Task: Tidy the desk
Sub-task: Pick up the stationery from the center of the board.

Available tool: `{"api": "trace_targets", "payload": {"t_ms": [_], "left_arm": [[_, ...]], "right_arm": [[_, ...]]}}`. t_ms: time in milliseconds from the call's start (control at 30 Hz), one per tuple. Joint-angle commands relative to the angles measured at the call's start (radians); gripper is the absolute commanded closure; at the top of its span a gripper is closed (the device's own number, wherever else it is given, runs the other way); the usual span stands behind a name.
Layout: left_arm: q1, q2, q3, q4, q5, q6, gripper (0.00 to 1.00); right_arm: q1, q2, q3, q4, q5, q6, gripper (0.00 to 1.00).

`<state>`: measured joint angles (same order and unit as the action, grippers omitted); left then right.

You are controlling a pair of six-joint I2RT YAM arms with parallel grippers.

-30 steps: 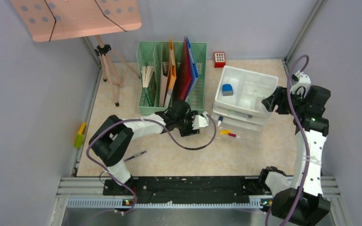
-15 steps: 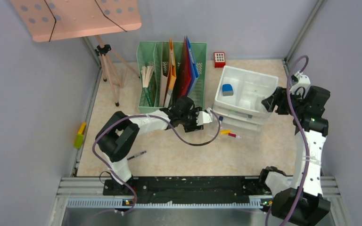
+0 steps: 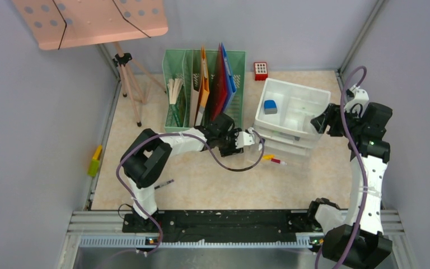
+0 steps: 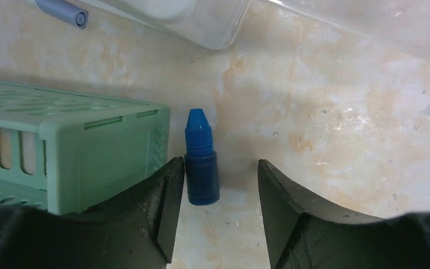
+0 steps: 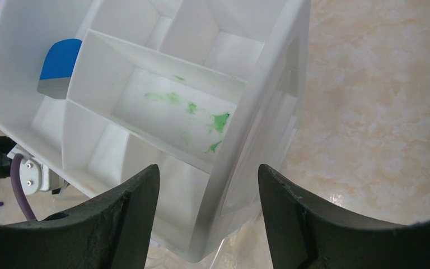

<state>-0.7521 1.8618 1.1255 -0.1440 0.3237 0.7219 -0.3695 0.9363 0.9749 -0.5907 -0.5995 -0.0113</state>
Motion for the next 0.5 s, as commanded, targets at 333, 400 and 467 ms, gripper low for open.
{"api": "trace_targets", "payload": {"t_ms": [333, 400, 467], "left_arm": [[0.006, -0.013, -0.045, 0.005, 0.004, -0.035, 0.66], [0.009, -0.035, -0.054, 0.003, -0.006, -0.051, 0.7], [0.017, -0.066, -0.066, -0.006, -0.013, -0.067, 0.74]], "right_arm": [[-0.007, -0.017, 0.006, 0.025, -0.008, -0.013, 0.35], [-0.007, -0.017, 0.009, 0.022, -0.007, -0.014, 0.35], [-0.007, -0.017, 0.01, 0.023, -0.007, -0.015, 0.35]]}}
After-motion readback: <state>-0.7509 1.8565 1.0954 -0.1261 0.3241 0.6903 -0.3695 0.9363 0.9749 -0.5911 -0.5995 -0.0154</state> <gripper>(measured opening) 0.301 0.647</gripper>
